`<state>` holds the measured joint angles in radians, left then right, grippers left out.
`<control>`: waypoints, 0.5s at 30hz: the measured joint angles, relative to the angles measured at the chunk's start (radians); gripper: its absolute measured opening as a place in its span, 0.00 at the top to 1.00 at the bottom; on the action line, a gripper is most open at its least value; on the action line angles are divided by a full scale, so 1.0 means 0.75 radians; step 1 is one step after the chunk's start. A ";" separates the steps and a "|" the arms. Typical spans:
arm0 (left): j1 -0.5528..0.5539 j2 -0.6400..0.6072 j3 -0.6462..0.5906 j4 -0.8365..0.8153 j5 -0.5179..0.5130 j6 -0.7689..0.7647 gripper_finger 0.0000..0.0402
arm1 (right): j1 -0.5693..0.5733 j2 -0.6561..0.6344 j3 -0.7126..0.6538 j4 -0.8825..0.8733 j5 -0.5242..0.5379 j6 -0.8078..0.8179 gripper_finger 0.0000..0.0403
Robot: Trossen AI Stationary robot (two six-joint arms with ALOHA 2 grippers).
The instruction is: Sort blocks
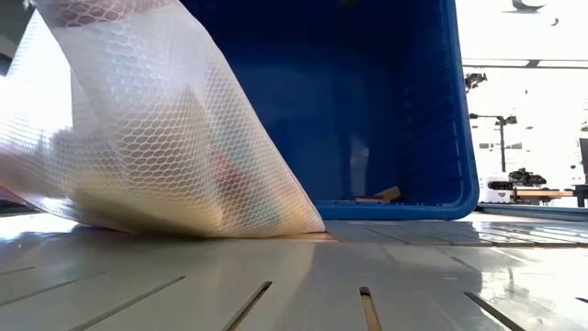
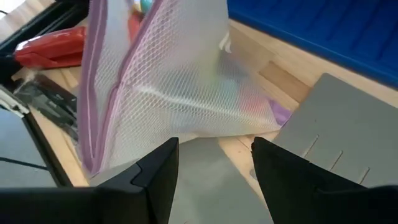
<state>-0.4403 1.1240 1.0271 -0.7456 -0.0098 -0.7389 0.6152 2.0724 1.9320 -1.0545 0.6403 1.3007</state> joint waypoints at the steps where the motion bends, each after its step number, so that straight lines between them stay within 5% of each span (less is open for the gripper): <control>1: -0.006 0.000 0.000 0.000 -0.014 0.001 1.00 | 0.006 0.002 0.000 0.003 0.010 0.000 0.53; 15: -0.028 0.000 0.000 -0.004 -0.010 -0.058 1.00 | 0.039 0.055 0.001 0.204 0.091 0.000 0.53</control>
<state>-0.4610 1.1240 1.0271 -0.7485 -0.0172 -0.7825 0.6442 2.1135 1.9324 -0.9017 0.7085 1.3011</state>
